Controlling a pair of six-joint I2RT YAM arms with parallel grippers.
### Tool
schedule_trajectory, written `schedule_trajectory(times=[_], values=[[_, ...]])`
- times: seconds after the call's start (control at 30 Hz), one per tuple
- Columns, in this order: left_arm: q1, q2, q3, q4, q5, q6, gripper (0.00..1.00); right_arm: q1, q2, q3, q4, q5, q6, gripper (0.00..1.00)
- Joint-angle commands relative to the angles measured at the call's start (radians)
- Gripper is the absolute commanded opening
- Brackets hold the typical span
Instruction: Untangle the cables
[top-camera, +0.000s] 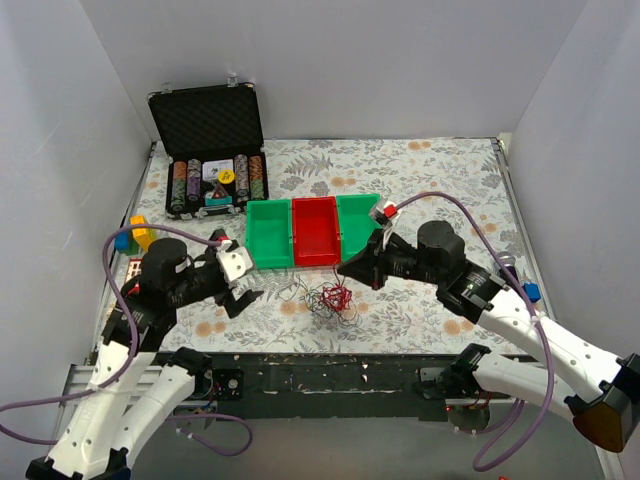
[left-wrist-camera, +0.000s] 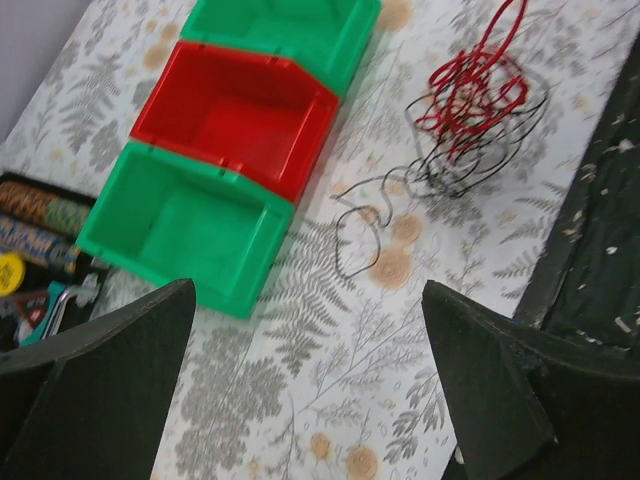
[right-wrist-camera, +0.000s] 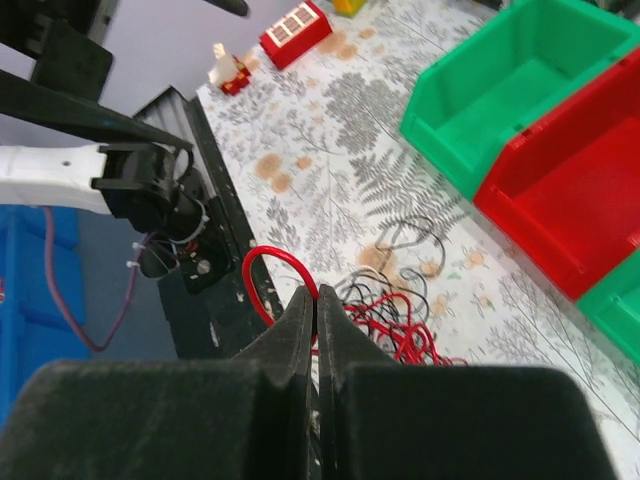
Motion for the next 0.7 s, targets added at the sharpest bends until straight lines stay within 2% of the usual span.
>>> schedule_trajectory(times=[0.0, 0.07, 0.17, 0.3, 0.4, 0.57, 0.67], values=[[0.004, 0.091, 0.035, 0.083, 0.27, -0.043, 0.98, 0.033, 0.03, 0.088, 0.156, -0.059, 0.036, 0.01], [0.003, 0.126, 0.016, 0.172, 0.364, -0.092, 0.98, 0.053, 0.057, 0.125, 0.166, -0.067, 0.038, 0.01], [0.001, 0.139, -0.048, 0.399, 0.452, -0.22, 0.98, 0.082, 0.093, 0.185, 0.168, -0.067, 0.033, 0.01], [-0.008, 0.136, -0.123, 0.591, 0.545, -0.266, 0.98, 0.105, 0.12, 0.246, 0.169, -0.067, 0.031, 0.01], [-0.035, 0.131, -0.142, 0.64, 0.536, -0.252, 0.98, 0.111, 0.137, 0.268, 0.173, -0.067, 0.033, 0.01], [-0.071, 0.143, -0.125, 0.649, 0.532, -0.244, 0.78, 0.12, 0.168, 0.288, 0.18, -0.074, 0.036, 0.01], [-0.078, 0.131, -0.117, 0.628, 0.564, -0.241, 0.73, 0.122, 0.183, 0.301, 0.179, -0.068, 0.034, 0.01]])
